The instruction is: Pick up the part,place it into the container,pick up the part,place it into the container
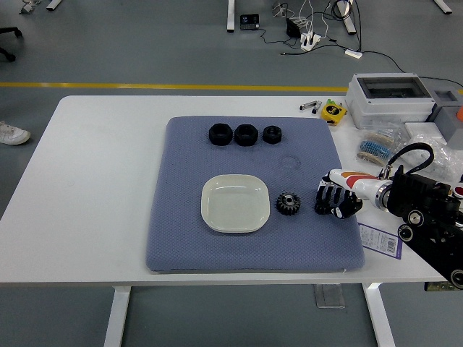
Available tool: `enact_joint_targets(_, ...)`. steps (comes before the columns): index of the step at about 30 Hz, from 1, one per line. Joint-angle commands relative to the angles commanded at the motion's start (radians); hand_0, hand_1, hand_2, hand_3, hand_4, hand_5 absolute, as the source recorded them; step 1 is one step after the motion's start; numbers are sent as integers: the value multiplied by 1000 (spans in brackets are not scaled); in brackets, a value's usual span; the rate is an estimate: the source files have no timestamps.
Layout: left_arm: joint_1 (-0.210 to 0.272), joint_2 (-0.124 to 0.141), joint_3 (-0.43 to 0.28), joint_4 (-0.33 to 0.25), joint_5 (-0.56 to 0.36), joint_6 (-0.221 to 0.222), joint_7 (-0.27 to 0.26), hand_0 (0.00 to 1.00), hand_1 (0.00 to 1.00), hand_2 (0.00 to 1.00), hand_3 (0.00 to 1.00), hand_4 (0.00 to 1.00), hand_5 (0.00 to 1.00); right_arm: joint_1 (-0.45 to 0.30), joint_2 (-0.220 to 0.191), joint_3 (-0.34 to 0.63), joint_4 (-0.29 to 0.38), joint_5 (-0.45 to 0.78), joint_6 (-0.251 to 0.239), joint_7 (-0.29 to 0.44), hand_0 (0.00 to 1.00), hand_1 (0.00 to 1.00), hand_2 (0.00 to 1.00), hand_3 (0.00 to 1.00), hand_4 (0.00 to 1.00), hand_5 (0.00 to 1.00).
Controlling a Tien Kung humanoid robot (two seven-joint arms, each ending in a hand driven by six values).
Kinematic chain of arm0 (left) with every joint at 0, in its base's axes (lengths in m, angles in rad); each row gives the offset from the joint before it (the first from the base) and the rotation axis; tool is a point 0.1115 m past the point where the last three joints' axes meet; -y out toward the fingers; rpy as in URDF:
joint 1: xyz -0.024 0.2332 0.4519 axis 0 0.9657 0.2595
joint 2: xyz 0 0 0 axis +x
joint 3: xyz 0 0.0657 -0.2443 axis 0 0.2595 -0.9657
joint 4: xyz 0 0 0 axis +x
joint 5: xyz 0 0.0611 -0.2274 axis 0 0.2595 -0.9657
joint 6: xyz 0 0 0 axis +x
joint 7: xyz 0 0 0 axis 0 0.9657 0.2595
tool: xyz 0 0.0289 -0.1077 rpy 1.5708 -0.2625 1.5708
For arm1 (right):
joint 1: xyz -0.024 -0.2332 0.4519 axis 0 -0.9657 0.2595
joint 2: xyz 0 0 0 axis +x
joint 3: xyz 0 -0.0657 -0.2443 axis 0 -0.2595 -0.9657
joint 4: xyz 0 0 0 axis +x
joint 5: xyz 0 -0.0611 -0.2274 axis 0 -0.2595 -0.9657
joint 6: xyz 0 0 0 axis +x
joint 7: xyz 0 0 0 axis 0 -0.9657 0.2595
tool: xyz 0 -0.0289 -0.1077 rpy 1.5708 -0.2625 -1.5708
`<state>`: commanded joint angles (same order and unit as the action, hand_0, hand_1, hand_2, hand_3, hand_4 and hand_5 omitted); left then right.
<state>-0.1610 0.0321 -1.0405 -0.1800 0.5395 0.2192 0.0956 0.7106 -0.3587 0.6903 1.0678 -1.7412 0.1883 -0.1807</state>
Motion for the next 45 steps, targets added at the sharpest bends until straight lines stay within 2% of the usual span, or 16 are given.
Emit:
enact_joint_targets(11,4,1,-1,0,6,-1,1,721,638,625,552,593,546,0,3,27,5,66,13,-13,392,446,470,465,523,2)
enact_joint_targets(22,7,2,-4,0,7,-1,1,721,639,626,552,593,547,15,38,74,2,128,20,-32,390,440,468,464,512,2)
enact_joint_targets(32,2,4,1,0,-3,-2,-1,721,634,625,553,592,546,54,97,92,37,142,22,-46,395,437,464,461,513,2)
enact_joint_targets(37,0,5,0,0,-4,-2,-2,721,634,625,553,592,546,99,134,49,61,149,18,-48,395,437,464,461,513,2)
enact_joint_targets(43,-3,7,-7,0,-6,0,-4,721,633,625,552,592,547,152,185,-21,50,149,12,-51,403,438,472,472,524,2)
enact_joint_targets(44,-3,8,-8,0,-6,1,-4,721,628,623,553,592,546,158,195,-31,46,146,10,-52,414,461,529,525,550,2)
enact_joint_targets(45,-3,8,-9,0,-5,1,-4,721,628,623,553,592,546,162,201,-37,42,144,10,-52,414,461,529,525,550,2)
